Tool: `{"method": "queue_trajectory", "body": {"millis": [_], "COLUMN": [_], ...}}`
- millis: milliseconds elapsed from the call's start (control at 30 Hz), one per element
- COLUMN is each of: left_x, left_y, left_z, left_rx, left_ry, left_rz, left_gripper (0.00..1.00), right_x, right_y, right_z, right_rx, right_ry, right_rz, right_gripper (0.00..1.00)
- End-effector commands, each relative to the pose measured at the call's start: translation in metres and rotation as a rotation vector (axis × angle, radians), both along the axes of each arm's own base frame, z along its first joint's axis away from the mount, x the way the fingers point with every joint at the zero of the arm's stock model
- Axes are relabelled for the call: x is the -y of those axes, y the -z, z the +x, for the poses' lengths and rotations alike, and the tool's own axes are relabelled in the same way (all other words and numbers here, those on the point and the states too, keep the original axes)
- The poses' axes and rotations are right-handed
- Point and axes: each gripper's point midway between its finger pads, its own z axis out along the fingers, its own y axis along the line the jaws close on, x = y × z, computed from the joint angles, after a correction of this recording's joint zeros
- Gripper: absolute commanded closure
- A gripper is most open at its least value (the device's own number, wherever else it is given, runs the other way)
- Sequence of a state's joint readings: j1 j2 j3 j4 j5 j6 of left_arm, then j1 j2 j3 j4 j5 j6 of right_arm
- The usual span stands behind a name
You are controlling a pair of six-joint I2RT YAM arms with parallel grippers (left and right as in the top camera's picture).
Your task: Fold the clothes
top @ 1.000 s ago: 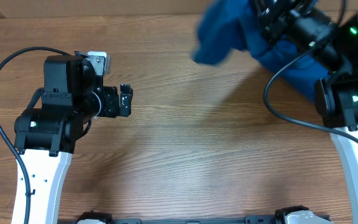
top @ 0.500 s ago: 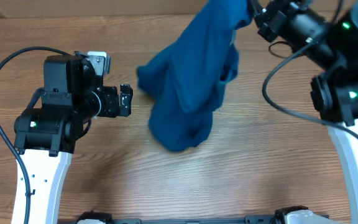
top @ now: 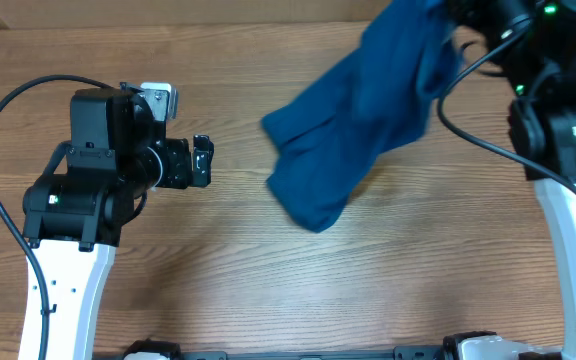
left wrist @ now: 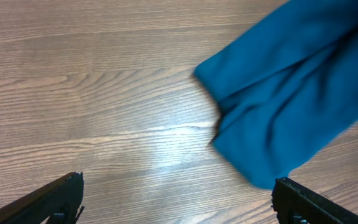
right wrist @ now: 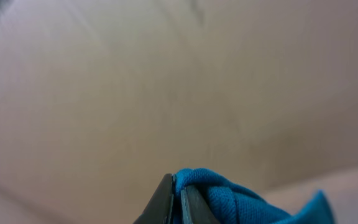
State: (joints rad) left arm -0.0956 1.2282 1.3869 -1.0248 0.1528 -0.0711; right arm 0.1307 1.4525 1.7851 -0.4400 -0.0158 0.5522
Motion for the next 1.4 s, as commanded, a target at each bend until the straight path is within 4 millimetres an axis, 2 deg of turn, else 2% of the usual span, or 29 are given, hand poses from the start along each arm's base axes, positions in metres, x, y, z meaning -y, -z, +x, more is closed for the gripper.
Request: {"method": "queue_trajectory", "body": {"millis": [0,100,200,267,367,467,633,767,833,867,900,1000,1100,1167,1233,1267,1367], "left_x": [-0.003,-0.003,-0.003,-0.003,-0.003,-0.003,-0.003,-0.003,-0.003,-0.003,-0.003,-0.003,-0.003,-0.003,-0.003,-0.003,-0.003], "left_y": [-0.011,-0.011,-0.011,-0.011,-0.011,-0.011,-0.011,-0.011,-0.011,-0.011,-0.011,-0.011,-0.011,-0.011,-0.011,-0.011,-0.011], "left_z": [0.002,0.002,0.002,0.002,0.002,0.002,0.002,0.002,0.002,0.002,0.002,0.002,0.002,0.002,0.002,0.002,0.002], "left_rx": [0.037,0.037,0.037,0.037,0.037,0.037,0.037,0.037,0.037,0.037,0.037,0.037,0.037,0.037,0.037,0.037,0.037], "left_ry": [0.007,0.007,0.007,0.007,0.007,0.007,0.007,0.007,0.007,0.007,0.007,0.007,0.007,0.007,0.007,0.007,0.007], "left_rz": [0.014,0.014,0.014,0.014,0.014,0.014,0.014,0.014,0.014,0.014,0.014,0.014,0.014,0.014,0.014,0.014,0.014], "left_gripper": [0.0,0.0,0.0,0.0,0.0,0.0,0.0,0.0,0.0,0.0,0.0,0.0,0.0,0.0,0.0,0.0,0.0], "right_x": [0.038,0.045,0.044,0.04,0.016,-0.03,-0.12,-0.209,-0.244,-0.269,-0.275,-0.279,-0.267,-0.247,-0.222,-0.206,-0.164], "right_y": [-0.072,-0.086,-0.078,-0.06,-0.027,0.017,0.088,0.144,0.162,0.172,0.172,0.167,0.16,0.159,0.168,0.177,0.206], "right_z": [-0.029,-0.032,-0.024,-0.012,0.012,0.038,0.058,0.05,0.037,0.026,0.022,0.014,0.012,0.016,0.022,0.026,0.027], "right_rx": [0.176,0.222,0.198,0.141,0.042,-0.078,-0.251,-0.372,-0.401,-0.393,-0.376,-0.323,-0.318,-0.328,-0.376,-0.419,-0.557], "right_ry": [0.191,0.231,0.23,0.222,0.142,0.009,-0.145,-0.277,-0.334,-0.372,-0.37,-0.366,-0.35,-0.322,-0.284,-0.258,-0.199], "right_rz": [-0.008,-0.019,-0.022,0.017,0.066,0.091,0.107,0.092,0.057,-0.013,-0.058,-0.171,-0.202,-0.244,-0.272,-0.285,-0.321], "right_gripper": [0.96,0.96,0.96,0.96,0.96,0.96,0.96,0.96,0.86,0.81,0.79,0.58,0.51,0.47,0.43,0.4,0.41]}}
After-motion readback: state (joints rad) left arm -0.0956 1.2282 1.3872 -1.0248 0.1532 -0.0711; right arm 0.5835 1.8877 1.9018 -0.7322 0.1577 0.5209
